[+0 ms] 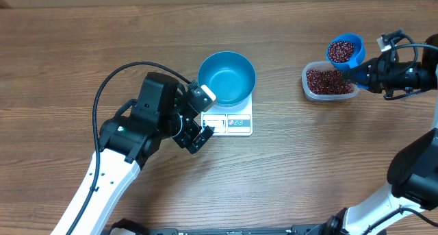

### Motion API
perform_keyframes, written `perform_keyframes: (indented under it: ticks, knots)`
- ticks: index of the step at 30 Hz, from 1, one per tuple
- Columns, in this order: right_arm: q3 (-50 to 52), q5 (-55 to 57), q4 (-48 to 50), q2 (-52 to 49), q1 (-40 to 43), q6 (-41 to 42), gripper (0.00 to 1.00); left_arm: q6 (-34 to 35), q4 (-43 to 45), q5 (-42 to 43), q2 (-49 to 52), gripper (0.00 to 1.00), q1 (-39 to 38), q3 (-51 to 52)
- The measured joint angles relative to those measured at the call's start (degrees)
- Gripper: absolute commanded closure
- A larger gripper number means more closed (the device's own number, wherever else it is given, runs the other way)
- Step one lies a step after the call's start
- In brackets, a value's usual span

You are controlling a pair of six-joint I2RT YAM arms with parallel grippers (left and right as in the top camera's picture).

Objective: Scoop item into bowl and weigh 150g on scale

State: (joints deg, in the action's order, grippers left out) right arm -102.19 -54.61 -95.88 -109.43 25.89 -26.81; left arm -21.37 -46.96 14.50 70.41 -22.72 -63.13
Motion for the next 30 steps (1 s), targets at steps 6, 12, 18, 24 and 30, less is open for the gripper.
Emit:
perform_keyframes:
  ticks: [6, 12, 18, 24, 30]
  knots:
    - [0.0, 0.02, 0.04, 0.0, 0.0, -0.02, 0.96, 0.0, 0.0, 0.0, 0.0, 0.01, 0.0, -0.02]
    - [0.0, 0.0, 0.04, 0.0, 0.0, -0.02, 0.96, 0.0, 0.0, 0.02, 0.0, 0.0, 0.0, 0.0]
    - [0.0, 0.0, 0.33, 0.0, 0.0, 0.0, 0.96, 0.0, 0.0, 0.0, 0.0, 0.01, 0.0, -0.02]
    - [0.0, 0.0, 0.33, 0.0, 0.0, 0.0, 0.96, 0.0, 0.0, 0.0, 0.0, 0.0, 0.0, -0.02]
    - [0.0, 0.04, -1.29, 0.0, 0.0, 0.11, 0.96, 0.0, 0.0, 0.0, 0.0, 0.01, 0.0, -0.02]
